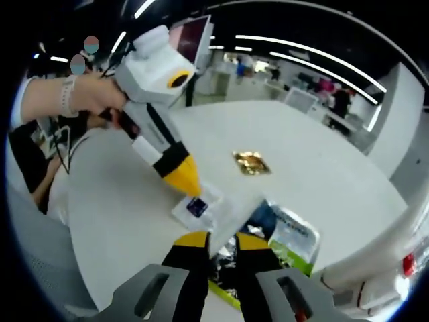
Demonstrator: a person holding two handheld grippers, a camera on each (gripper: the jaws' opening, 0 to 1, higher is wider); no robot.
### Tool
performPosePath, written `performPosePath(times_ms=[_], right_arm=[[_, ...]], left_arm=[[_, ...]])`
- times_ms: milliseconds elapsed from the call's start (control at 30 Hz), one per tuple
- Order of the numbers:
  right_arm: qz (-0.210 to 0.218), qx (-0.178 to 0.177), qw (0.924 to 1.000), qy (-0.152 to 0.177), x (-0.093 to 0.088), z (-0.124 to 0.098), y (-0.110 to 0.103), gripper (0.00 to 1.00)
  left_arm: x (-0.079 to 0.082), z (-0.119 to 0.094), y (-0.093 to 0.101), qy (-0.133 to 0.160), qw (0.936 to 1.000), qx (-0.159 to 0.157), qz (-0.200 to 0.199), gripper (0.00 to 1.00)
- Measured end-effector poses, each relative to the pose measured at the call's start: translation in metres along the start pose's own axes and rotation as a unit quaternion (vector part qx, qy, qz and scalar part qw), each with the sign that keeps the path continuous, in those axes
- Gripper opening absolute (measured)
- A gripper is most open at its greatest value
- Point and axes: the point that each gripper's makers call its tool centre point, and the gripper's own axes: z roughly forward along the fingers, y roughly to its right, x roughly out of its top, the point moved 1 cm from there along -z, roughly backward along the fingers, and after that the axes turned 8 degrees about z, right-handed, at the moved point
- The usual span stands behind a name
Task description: Arrange the skincare products in the storage area until every visible bottle or jar stands upright without overlapping.
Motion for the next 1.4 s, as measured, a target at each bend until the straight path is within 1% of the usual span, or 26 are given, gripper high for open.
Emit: performPosePath(times_ms=[67, 133, 233, 267, 333, 467, 533, 667, 733, 800, 967, 1267, 1333, 1400], right_arm=[[-0.003, 0.005, 1.0000, -0.004, -0.002, 0.003, -0.003, 0.07], [-0.007, 0.009, 0.9999, -0.006, -0.003, 0.005, -0.007, 0.07], [-0.012, 0.023, 0.9996, -0.007, -0.004, 0.011, -0.014, 0.06], [-0.013, 0.024, 0.9996, -0.007, -0.005, 0.013, -0.015, 0.06], [-0.016, 0.030, 0.9994, -0.010, -0.006, 0.018, -0.019, 0.06], [-0.019, 0.035, 0.9991, -0.017, -0.009, 0.025, -0.023, 0.06], [-0.021, 0.036, 0.9990, -0.019, -0.010, 0.027, -0.024, 0.05], [-0.018, 0.039, 0.9989, -0.021, -0.011, 0.028, -0.026, 0.05], [-0.017, 0.039, 0.9989, -0.021, -0.011, 0.028, -0.026, 0.05], [-0.015, 0.040, 0.9989, -0.020, -0.011, 0.028, -0.028, 0.05], [-0.016, 0.043, 0.9987, -0.021, -0.013, 0.032, -0.031, 0.05], [-0.020, 0.042, 0.9987, -0.020, -0.014, 0.034, -0.031, 0.05], [-0.029, 0.041, 0.9986, -0.017, -0.015, 0.034, -0.032, 0.04], [-0.029, 0.042, 0.9986, -0.016, -0.015, 0.034, -0.032, 0.04]], left_arm=[[-0.003, 0.000, 0.002, -0.007, 0.9999, -0.009, 0.009, 0.00], [-0.006, -0.001, 0.001, -0.015, 0.9998, -0.007, 0.013, 0.00], [-0.008, 0.000, 0.001, -0.021, 0.9995, -0.012, 0.019, 0.00], [-0.008, 0.001, 0.004, -0.022, 0.9994, -0.017, 0.023, 0.00], [-0.008, 0.002, 0.006, -0.023, 0.9990, -0.020, 0.034, 0.00], [-0.009, 0.003, 0.009, -0.027, 0.9988, -0.022, 0.033, 0.00], [-0.009, 0.004, 0.010, -0.028, 0.9986, -0.022, 0.041, 0.00], [-0.012, 0.004, 0.009, -0.034, 0.9983, -0.020, 0.043, 0.00], [-0.012, 0.005, 0.010, -0.034, 0.9982, -0.026, 0.042, 0.00], [-0.012, 0.005, 0.010, -0.034, 0.9977, -0.026, 0.051, 0.00], [-0.013, 0.006, 0.014, -0.037, 0.9976, -0.030, 0.049, 0.00], [-0.014, 0.007, 0.011, -0.039, 0.9975, -0.025, 0.053, 0.00], [-0.015, 0.007, 0.011, -0.040, 0.9976, -0.024, 0.051, 0.00], [-0.015, 0.006, 0.010, -0.039, 0.9979, -0.023, 0.046, 0.00]])
